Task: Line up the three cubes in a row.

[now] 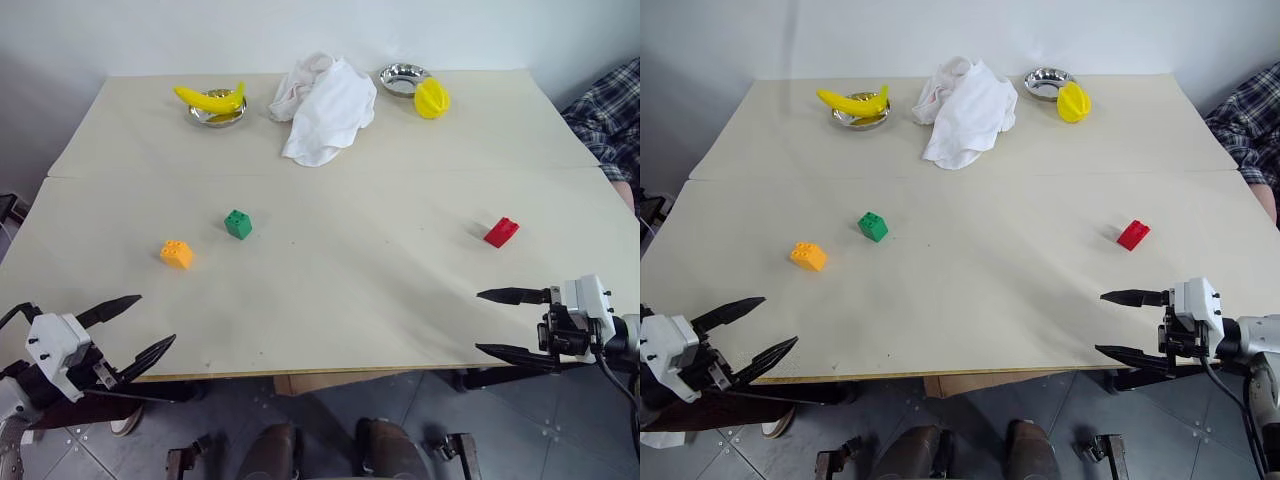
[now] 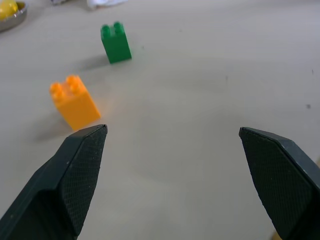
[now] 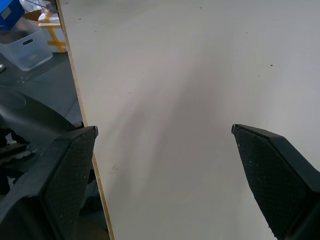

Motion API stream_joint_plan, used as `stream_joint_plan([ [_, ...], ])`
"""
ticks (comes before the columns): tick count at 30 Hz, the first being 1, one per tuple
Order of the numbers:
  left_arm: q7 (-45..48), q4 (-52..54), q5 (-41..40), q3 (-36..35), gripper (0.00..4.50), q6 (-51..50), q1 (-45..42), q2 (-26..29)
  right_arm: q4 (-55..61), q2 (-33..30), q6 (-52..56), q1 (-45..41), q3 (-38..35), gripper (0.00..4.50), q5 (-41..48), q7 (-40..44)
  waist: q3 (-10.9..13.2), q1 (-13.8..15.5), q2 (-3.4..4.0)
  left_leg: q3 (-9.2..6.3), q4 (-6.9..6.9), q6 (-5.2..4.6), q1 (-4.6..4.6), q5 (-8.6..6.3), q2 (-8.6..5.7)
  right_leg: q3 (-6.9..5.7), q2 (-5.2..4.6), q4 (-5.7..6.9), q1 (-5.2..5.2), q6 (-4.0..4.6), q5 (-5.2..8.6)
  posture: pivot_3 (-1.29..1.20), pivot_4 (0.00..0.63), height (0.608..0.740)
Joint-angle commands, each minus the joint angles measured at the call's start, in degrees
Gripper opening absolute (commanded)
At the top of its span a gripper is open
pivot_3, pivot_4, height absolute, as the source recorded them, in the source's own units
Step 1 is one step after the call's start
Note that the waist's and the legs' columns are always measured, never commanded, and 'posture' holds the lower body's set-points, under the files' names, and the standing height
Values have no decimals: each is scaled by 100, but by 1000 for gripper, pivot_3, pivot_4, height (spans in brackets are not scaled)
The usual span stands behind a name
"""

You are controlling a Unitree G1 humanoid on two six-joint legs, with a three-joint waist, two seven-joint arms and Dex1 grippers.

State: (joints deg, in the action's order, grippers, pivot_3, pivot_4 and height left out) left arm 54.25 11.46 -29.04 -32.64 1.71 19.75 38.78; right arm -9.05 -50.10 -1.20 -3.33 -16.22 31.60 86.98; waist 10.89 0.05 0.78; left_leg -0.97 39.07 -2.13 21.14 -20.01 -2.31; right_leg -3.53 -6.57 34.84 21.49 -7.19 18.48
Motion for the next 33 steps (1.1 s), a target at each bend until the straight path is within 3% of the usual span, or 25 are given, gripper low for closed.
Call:
stream_joint_plan([
  [1, -93, 257, -34, -85, 4487, -60, 106, -13, 98, -81, 11, -24, -150, 4500, 61, 7, 0, -2, 0, 0, 0, 0, 0, 0, 0, 0, 0, 0, 0, 0, 0, 0, 150, 740],
  [7, 134, 700, -622, 293, 4487, -722, -112, 74, -2, -29, 277, -8, -642, 4500, 209, -678, 0, 36, 0, -1, 2, 0, 1, 0, -1, -1, -1, 3, 0, 0, 0, 0, 150, 740],
  [12, 268, 1287, -943, 1134, 4487, -1356, -806, 203, -585, -127, 259, 265, -1515, 4500, 158, -1223, -1, 148, 1, -4, 8, -1, 1, 1, -5, 0, -3, 8, -2, 0, 0, 0, 150, 740],
  [21, 514, 1156, -1061, 1786, 4487, -1846, -1689, 260, -2012, -353, -199, 716, -2318, 4500, -152, -1601, -9, 98, 15, 9, 5, 0, -3, 2, -4, 0, 3, 14, -1, 0, 0, 0, 150, 740],
  [25, 526, 1114, -929, 1772, 4487, -1780, -1747, 229, -2017, -399, 32, 161, -1960, 4500, -245, -1803, -10, -37, 19, 14, 5, 2, -6, 4, -1, 3, 5, 16, -1, 0, 0, 0, 150, 740],
  [29, 539, 1042, -831, 1747, 4487, -1683, -1747, 215, -2030, -612, 892, -882, -1029, 4500, -821, -2359, -14, -94, 25, 27, 7, 4, -13, 11, 2, 6, 4, 23, 0, 0, 0, 0, 150, 740],
  [33, 454, 1088, -859, 1768, 4487, -1716, -1765, 152, -2367, -667, 1265, -1994, -180, 4500, -1292, -2302, -14, -83, 28, 20, 10, 6, -11, 13, 1, 5, 3, 26, 3, 0, 0, 0, 150, 740],
])
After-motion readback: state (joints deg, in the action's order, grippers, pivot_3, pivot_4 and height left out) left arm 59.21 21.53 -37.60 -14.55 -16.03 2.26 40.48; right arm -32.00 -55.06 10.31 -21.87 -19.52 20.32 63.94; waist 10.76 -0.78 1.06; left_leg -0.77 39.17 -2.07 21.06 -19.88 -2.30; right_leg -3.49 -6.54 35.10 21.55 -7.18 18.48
